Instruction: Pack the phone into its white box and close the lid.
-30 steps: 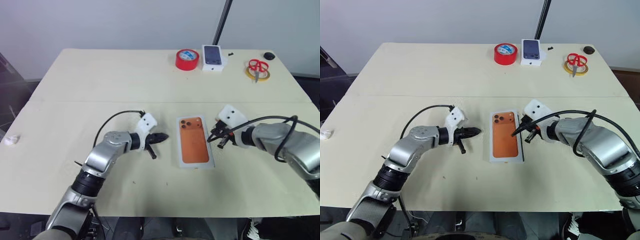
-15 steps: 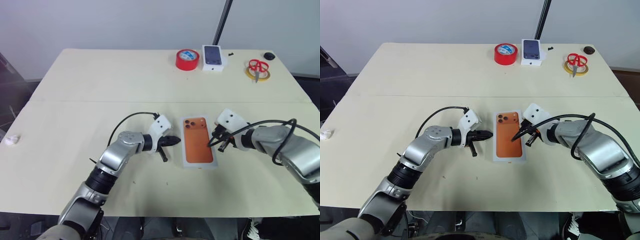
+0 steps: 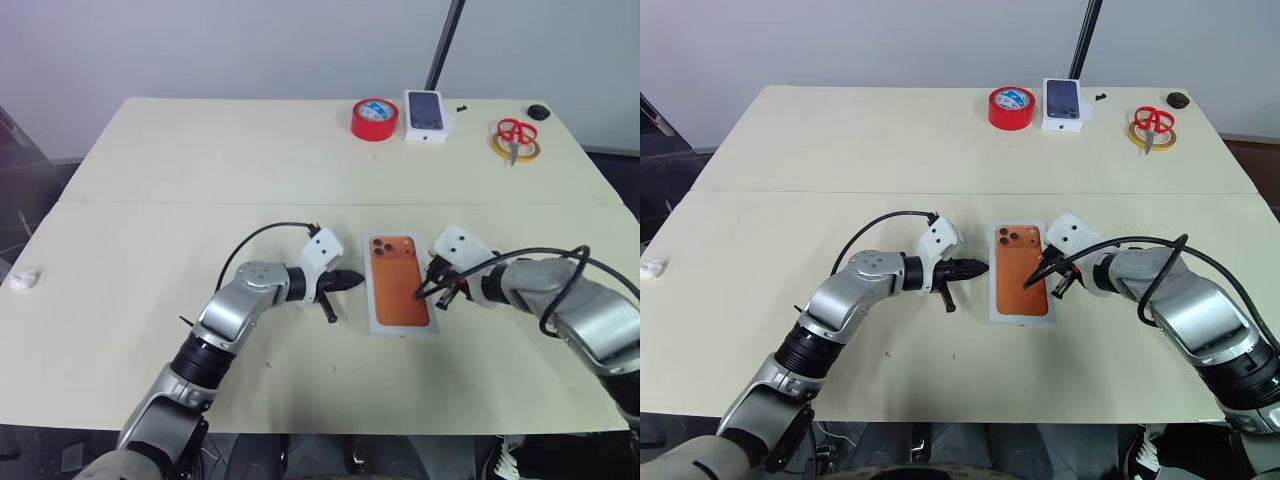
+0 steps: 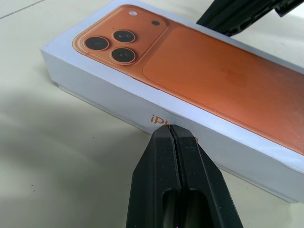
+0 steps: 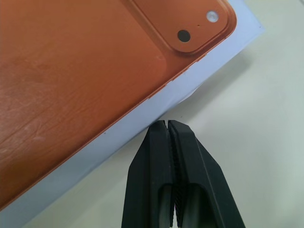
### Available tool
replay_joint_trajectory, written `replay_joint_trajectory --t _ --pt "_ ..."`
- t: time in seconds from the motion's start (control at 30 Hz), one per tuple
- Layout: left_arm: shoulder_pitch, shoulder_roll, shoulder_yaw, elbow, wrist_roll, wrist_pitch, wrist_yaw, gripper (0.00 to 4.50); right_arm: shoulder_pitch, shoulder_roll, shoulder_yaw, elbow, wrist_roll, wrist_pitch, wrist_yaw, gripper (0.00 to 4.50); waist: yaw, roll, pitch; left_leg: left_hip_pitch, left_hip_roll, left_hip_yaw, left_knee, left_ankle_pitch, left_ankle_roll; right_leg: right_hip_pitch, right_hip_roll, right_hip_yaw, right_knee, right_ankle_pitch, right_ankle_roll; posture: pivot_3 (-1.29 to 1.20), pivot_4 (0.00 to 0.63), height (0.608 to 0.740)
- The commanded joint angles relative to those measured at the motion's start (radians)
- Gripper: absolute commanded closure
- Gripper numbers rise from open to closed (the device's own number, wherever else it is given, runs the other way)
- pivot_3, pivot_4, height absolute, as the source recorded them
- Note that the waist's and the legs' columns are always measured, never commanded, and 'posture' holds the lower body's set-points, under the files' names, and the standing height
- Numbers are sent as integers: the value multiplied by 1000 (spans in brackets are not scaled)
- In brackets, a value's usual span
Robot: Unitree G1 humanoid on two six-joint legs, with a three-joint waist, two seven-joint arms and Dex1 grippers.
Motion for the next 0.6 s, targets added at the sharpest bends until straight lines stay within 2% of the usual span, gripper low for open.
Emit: replay_joint_trajectory --t 0.03,0.33,0.47,0.6 --pt "-16 -15 4 -49 -19 -9 -9 4500 1 11 -39 -52 -6 2 12 4403 0 0 0 0 0 0 0 0 0 0 0 0 0 0 0 0 150 725" --pt "-2 1 24 -37 -11 -17 5 4500 17 -45 -94 -31 -37 -32 68 4403 1 0 0 0 0 0 0 0 0 0 0 0 0 0 0 0 150 725" --pt "-28 -11 92 -39 -53 11 25 4500 36 -88 -186 -55 21 -41 163 4403 0 0 0 0 0 0 0 0 0 0 0 0 0 0 0 0 150 725" --pt "-74 -39 92 -26 -58 13 33 4500 61 -95 -242 -105 87 -26 234 4403 0 0 0 0 0 -1 0 0 0 1 0 0 1 0 0 0 150 725"
